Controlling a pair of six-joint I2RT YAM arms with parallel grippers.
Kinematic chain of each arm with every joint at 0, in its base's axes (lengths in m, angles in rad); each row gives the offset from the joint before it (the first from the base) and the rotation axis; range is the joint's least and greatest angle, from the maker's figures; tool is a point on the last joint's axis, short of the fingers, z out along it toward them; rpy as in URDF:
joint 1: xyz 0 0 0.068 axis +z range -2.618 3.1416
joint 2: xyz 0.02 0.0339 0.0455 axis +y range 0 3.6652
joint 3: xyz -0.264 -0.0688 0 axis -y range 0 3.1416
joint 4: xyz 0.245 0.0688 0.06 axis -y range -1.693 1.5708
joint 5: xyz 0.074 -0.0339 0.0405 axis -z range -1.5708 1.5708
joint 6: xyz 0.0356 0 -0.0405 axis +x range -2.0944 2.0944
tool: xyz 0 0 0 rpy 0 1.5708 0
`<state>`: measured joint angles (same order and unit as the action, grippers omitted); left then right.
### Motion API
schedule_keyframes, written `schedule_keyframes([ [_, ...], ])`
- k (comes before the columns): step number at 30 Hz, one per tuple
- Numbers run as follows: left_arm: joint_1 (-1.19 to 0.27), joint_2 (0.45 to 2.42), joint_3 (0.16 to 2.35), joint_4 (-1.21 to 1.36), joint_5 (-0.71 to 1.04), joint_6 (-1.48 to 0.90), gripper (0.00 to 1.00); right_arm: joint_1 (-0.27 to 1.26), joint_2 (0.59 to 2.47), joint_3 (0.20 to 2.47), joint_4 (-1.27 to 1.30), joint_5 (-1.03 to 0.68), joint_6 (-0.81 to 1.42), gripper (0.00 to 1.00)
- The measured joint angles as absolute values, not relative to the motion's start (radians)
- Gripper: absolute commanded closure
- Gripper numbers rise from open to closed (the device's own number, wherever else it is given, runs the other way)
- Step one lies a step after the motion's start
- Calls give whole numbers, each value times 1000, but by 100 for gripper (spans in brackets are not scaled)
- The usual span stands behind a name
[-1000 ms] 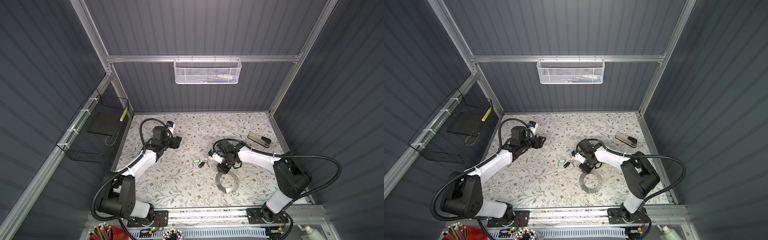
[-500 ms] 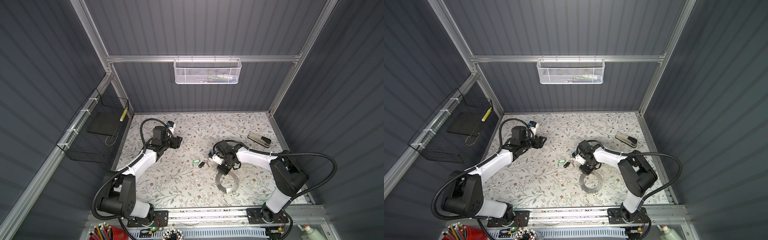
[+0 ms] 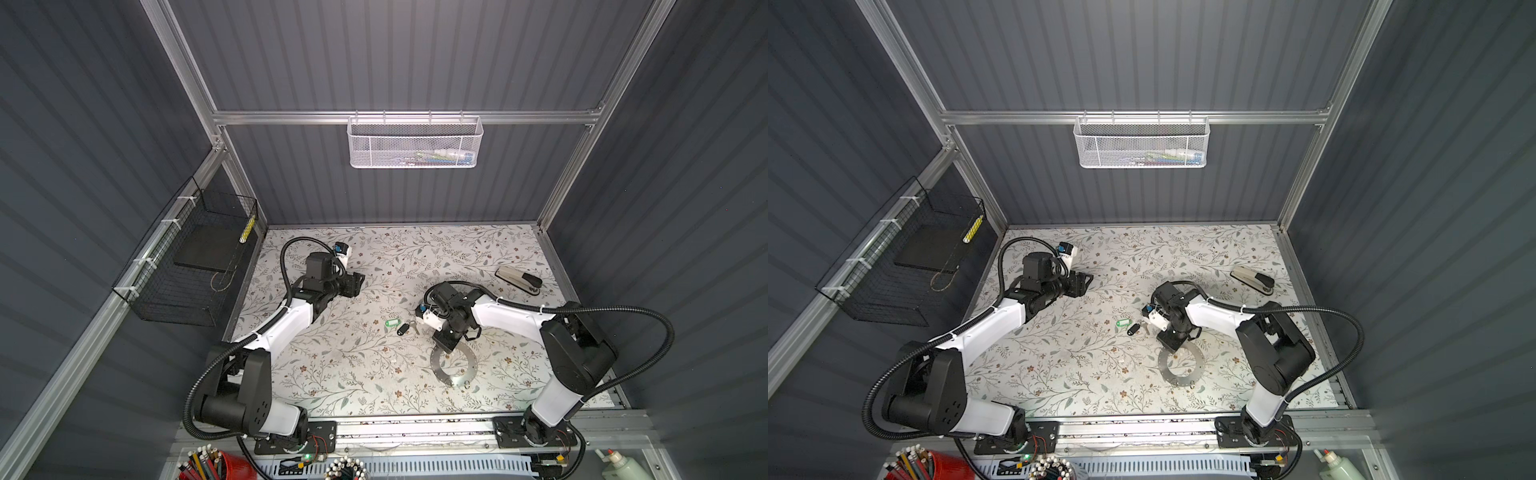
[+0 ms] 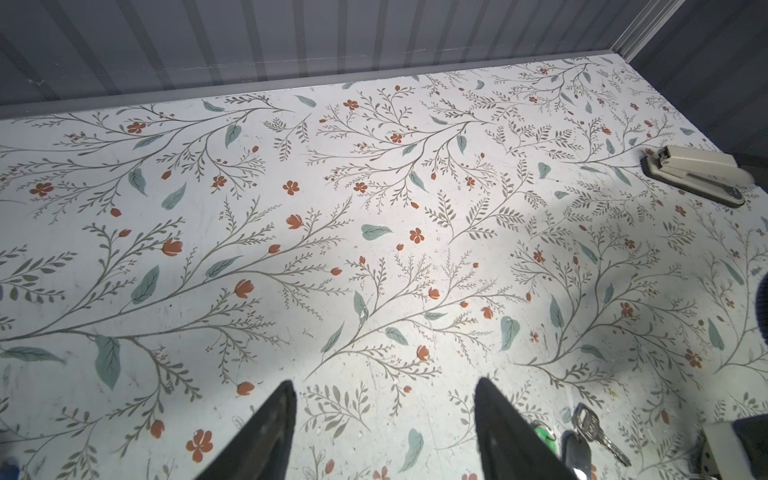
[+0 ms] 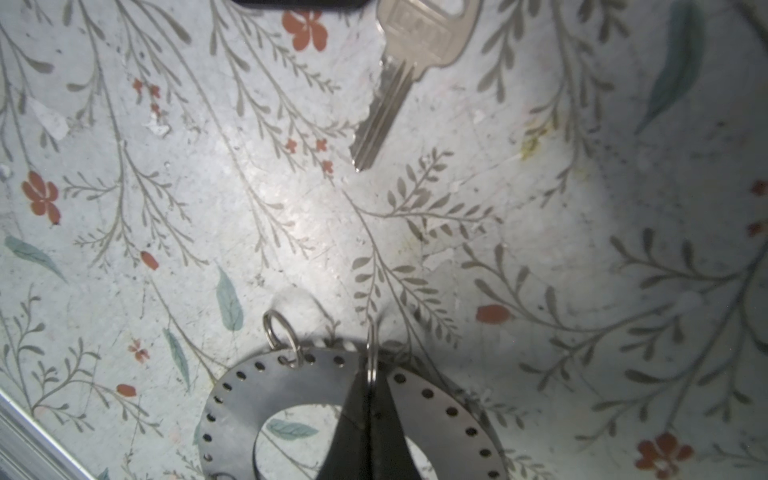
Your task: Put the keys on the keyring
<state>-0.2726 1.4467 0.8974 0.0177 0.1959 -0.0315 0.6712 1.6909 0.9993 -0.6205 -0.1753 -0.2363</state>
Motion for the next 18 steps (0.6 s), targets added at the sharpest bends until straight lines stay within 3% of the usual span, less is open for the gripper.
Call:
schedule_keyframes([
  [13,-301,1335,796,150,359,-62,35,677,1265,834,-381,-223,-318,100],
  [18,-379,1182,630,321,470,-2,52,677,1166,733,-234,-247,-349,100],
])
